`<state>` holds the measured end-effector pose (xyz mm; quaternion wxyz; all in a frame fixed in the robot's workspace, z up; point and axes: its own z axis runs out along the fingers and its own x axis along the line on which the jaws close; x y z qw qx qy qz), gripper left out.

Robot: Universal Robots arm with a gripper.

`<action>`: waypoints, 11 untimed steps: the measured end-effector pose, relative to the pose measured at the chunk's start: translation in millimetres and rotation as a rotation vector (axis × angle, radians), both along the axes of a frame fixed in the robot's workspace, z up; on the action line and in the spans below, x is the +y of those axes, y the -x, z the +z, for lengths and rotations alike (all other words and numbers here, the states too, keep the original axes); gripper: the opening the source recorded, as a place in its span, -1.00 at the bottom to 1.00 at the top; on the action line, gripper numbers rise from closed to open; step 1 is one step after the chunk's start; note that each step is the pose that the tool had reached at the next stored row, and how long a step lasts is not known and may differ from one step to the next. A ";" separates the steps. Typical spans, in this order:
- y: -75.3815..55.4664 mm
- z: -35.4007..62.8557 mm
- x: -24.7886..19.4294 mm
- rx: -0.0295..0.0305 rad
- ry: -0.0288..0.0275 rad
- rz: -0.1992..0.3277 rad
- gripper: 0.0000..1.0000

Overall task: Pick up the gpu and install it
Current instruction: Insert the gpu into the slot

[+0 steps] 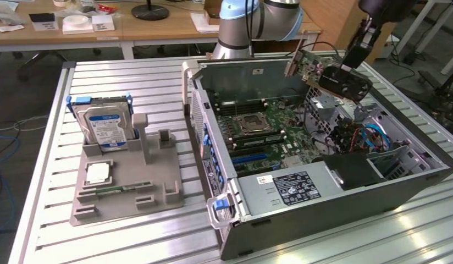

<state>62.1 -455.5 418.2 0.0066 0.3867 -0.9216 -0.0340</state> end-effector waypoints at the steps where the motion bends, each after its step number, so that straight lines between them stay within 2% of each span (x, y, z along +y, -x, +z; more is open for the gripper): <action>1: 0.0 0.0 0.0 0.0000 0.0002 0.020 -0.45; 7: 0.0 -0.1 0.0 0.0000 0.0008 0.128 -0.45; 11: 0.0 -0.2 0.0 0.0000 0.0016 0.256 -0.45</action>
